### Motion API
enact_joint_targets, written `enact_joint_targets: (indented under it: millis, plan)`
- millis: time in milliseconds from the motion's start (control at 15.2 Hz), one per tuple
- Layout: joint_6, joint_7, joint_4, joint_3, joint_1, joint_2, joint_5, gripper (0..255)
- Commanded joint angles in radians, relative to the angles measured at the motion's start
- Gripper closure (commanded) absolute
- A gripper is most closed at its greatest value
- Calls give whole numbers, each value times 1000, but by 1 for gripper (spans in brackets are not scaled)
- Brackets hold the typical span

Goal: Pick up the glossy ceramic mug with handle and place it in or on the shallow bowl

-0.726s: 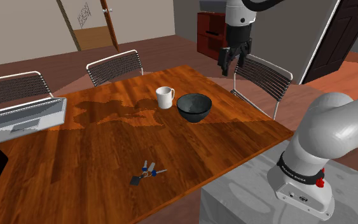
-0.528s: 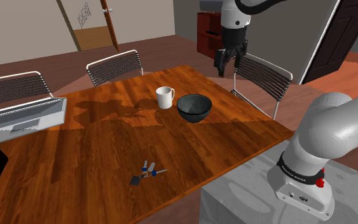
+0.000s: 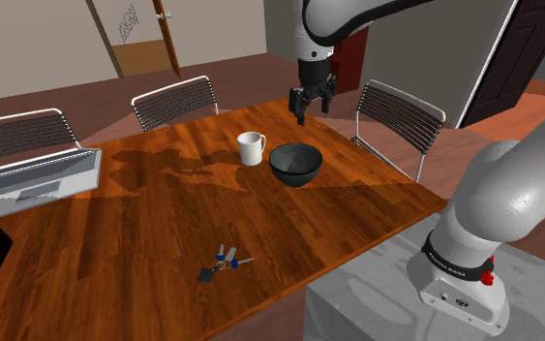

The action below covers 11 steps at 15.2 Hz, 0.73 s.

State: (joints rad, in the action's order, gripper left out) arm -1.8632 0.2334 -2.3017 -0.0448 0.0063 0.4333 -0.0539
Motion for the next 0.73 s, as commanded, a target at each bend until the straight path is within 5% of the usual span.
enact_joint_targets:
  millis: [0,660]
  plan:
    - [-41,18,40,-10,3,-83,3,0]
    - [-136,87,330,-43,17,-478,-9,0]
